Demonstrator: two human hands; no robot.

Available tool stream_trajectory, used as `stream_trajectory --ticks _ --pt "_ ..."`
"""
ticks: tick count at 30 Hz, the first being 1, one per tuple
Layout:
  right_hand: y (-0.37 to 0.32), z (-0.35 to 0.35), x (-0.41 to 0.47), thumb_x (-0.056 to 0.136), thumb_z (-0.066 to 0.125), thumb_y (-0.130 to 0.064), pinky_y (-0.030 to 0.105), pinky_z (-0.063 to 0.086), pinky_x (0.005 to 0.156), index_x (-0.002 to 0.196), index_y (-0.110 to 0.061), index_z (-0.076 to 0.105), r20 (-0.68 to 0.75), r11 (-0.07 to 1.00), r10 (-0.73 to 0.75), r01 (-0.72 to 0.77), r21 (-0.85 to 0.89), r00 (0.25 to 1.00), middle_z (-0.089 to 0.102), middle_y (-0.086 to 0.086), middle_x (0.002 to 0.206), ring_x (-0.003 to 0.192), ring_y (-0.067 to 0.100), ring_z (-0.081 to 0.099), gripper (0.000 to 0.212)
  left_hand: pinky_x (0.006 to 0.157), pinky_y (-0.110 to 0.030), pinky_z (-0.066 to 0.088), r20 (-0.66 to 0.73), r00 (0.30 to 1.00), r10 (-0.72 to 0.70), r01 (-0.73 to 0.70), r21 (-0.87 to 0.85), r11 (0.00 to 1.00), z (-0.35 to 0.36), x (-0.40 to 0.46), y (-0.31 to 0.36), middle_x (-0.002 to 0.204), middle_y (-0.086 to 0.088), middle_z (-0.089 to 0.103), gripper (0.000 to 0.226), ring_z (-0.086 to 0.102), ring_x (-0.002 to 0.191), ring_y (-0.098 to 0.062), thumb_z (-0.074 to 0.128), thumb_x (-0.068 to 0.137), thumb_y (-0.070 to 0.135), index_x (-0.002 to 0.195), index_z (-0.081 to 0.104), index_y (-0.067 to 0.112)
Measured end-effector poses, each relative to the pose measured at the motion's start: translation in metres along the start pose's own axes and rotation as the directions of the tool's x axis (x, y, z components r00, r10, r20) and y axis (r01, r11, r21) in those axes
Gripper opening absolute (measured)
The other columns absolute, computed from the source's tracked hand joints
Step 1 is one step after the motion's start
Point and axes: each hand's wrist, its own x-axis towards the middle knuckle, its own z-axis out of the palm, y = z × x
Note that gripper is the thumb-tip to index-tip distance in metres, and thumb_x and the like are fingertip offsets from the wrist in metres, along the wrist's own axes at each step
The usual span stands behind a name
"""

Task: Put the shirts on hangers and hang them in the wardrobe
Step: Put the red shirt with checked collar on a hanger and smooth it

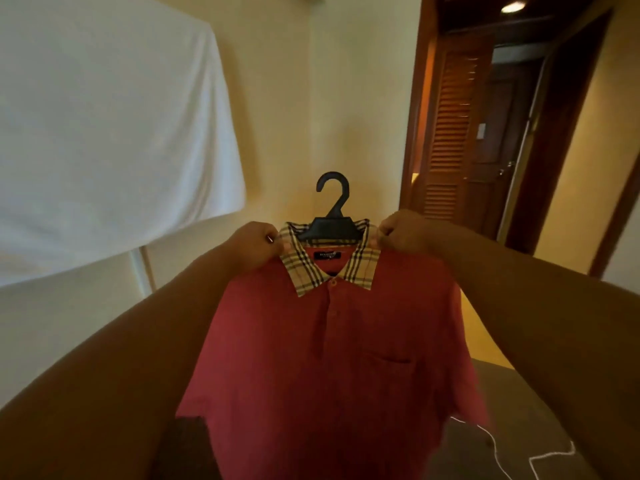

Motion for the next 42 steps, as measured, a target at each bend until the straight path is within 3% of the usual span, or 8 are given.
stream_trajectory --ticks 4,8,15,19,22,24,34,42 --pt "0.069 -0.019 0.021 0.095 0.057 -0.027 0.036 0.048 0.073 0.093 0.0 0.068 -0.02 0.994 0.095 -0.094 0.056 0.995 0.064 0.017 0.096 0.084 0.025 0.058 0.029 0.069 -0.028 0.033 0.07 0.992 0.102 -0.1 -0.037 0.994 0.047 0.076 0.031 0.079 0.0 0.053 0.024 0.051 0.081 -0.017 0.06 0.093 0.033 0.091 0.063 0.01" --pt "0.127 -0.027 0.053 0.093 0.061 -0.027 0.025 0.04 0.059 0.068 -0.022 0.058 -0.056 0.98 0.19 -0.186 0.072 0.98 0.057 0.001 0.077 0.076 0.015 0.054 0.025 0.062 -0.028 0.032 0.117 0.973 0.197 -0.192 -0.059 0.98 0.091 0.149 0.05 0.074 0.003 0.049 0.027 0.049 0.079 -0.018 0.058 0.094 0.031 0.094 0.063 0.005" --pt "0.207 -0.04 0.103 0.09 0.065 -0.017 0.023 0.037 0.056 0.057 -0.023 0.054 -0.123 0.914 0.397 -0.38 0.143 0.91 0.051 -0.003 0.065 0.065 0.008 0.048 0.036 0.055 -0.022 0.03 0.162 0.911 0.378 -0.358 -0.138 0.923 0.161 0.275 0.076 0.069 0.004 0.045 0.026 0.044 0.072 -0.016 0.058 0.094 0.032 0.086 0.059 0.008" --pt "0.255 -0.048 0.128 0.093 0.06 -0.019 0.023 0.036 0.058 0.067 -0.02 0.058 -0.139 0.873 0.482 -0.463 0.152 0.865 0.054 -0.003 0.072 0.072 0.011 0.051 0.026 0.056 -0.021 0.031 0.188 0.879 0.438 -0.408 -0.179 0.895 0.198 0.338 0.099 0.074 0.0 0.049 0.025 0.048 0.075 -0.017 0.06 0.093 0.031 0.089 0.061 0.006" --pt "0.296 -0.054 0.147 0.093 0.058 -0.024 0.027 0.04 0.072 0.096 -0.011 0.067 -0.15 0.832 0.555 -0.541 0.121 0.819 0.059 0.001 0.086 0.084 0.017 0.053 0.016 0.055 -0.021 0.031 0.198 0.855 0.48 -0.451 -0.177 0.875 0.23 0.382 0.12 0.075 0.0 0.05 0.022 0.048 0.073 -0.016 0.06 0.093 0.032 0.085 0.058 0.011" --pt "0.327 -0.059 0.16 0.093 0.059 -0.025 0.029 0.04 0.072 0.102 -0.007 0.068 -0.155 0.818 0.575 -0.56 0.132 0.804 0.06 0.004 0.09 0.083 0.018 0.054 0.022 0.054 -0.022 0.031 0.198 0.85 0.487 -0.452 -0.2 0.869 0.253 0.411 0.134 0.073 0.002 0.05 0.021 0.046 0.067 -0.011 0.06 0.093 0.032 0.084 0.058 0.012" --pt "0.515 -0.121 0.255 0.092 0.061 -0.021 0.025 0.042 0.061 0.072 -0.015 0.064 -0.181 0.834 0.548 -0.519 0.187 0.816 0.061 0.005 0.082 0.078 0.013 0.055 0.021 0.056 -0.022 0.033 0.184 0.851 0.492 -0.434 -0.282 0.856 0.358 0.582 0.234 0.076 0.006 0.053 0.016 0.048 0.068 -0.006 0.059 0.093 0.029 0.087 0.06 0.015" --pt "0.655 -0.176 0.338 0.093 0.061 -0.02 0.023 0.038 0.057 0.076 -0.01 0.064 -0.198 0.836 0.549 -0.536 0.12 0.812 0.057 0.003 0.076 0.075 0.012 0.052 0.019 0.06 -0.019 0.035 0.163 0.863 0.479 -0.413 -0.32 0.853 0.432 0.71 0.31 0.082 0.004 0.055 0.016 0.048 0.072 -0.006 0.059 0.094 0.026 0.093 0.063 0.011"
